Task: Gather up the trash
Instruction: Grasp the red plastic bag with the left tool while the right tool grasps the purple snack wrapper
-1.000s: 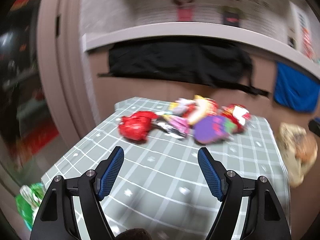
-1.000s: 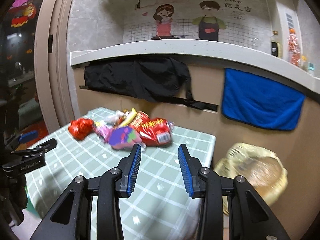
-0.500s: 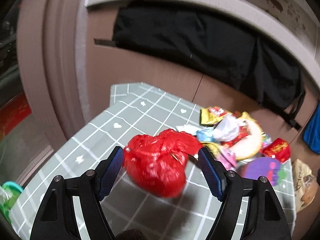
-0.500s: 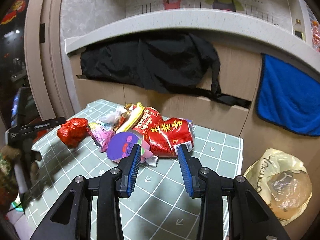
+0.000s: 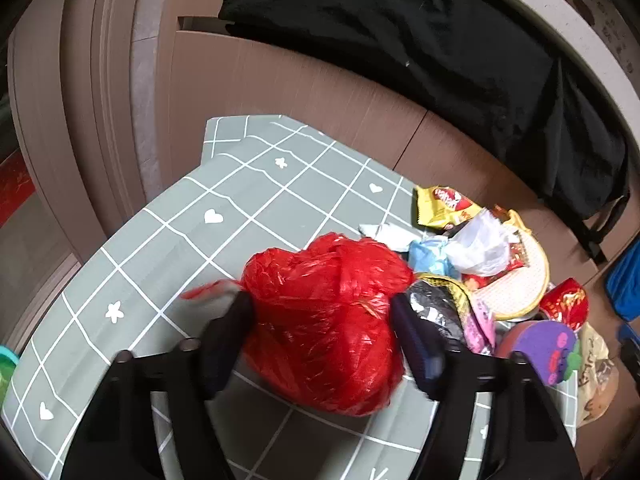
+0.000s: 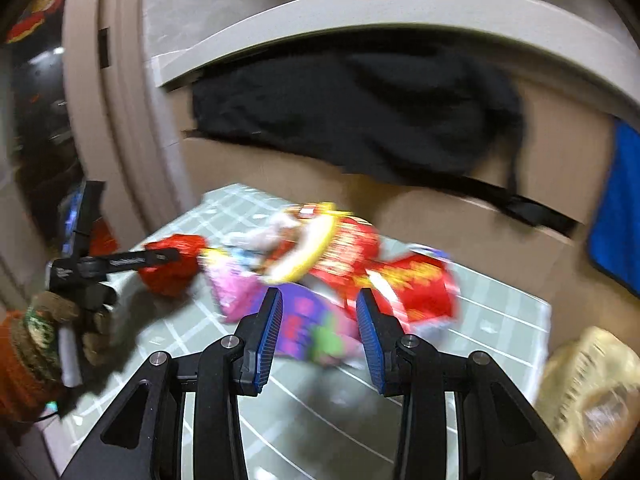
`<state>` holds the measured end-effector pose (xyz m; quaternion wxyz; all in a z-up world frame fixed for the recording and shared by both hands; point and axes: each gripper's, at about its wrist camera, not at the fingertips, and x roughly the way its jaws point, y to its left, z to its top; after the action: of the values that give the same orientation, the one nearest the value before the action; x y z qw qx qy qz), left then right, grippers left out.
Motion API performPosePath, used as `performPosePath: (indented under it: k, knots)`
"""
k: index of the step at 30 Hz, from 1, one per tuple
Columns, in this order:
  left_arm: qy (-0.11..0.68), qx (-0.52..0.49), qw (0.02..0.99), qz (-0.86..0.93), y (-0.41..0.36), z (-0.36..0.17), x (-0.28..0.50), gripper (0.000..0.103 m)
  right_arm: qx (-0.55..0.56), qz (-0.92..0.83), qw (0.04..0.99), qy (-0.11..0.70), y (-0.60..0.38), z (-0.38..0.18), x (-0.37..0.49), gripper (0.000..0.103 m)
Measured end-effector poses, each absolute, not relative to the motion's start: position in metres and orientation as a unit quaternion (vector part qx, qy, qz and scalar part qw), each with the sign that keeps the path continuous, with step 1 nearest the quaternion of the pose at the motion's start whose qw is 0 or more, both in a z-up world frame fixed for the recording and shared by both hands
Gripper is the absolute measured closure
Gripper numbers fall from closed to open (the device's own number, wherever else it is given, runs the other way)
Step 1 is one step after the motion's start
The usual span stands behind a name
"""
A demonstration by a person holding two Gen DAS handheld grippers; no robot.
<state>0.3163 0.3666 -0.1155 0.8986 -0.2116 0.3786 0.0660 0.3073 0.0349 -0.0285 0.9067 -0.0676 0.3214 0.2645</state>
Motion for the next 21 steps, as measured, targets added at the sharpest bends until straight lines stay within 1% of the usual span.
performPosePath:
  k: [2,5,9,12,15,18,21]
  knots:
    - [0.370,-0.208,0.903,0.072,0.365,-0.108,0.308,0.047,-0.087,0.290,0.894,0.330,0.062,-0.032,0.321,0.067]
    - [0.349,-0.202,0.912,0.079,0.364,-0.094,0.289,0.048,-0.111,0.342,0.866,0.347,0.100,-0.043,0.334,0.067]
    - [0.320,-0.193,0.922,0.098,0.365,-0.075,0.261,0.048,-0.161,0.385,0.834,0.362,0.152,-0.067,0.345,0.070]
    - [0.311,-0.195,0.925,0.102,0.372,-0.066,0.247,0.048,-0.196,0.379,0.827,0.365,0.177,-0.083,0.357,0.075]
    - [0.307,-0.200,0.924,0.107,0.379,-0.063,0.236,0.048,-0.219,0.360,0.827,0.372,0.192,-0.098,0.373,0.075]
    - [0.306,-0.212,0.922,0.106,0.383,-0.064,0.229,0.048,-0.232,0.345,0.830,0.372,0.199,-0.106,0.384,0.071]
    - [0.307,-0.217,0.920,0.108,0.385,-0.067,0.228,0.048,-0.235,0.341,0.820,0.396,0.202,-0.109,0.390,0.069]
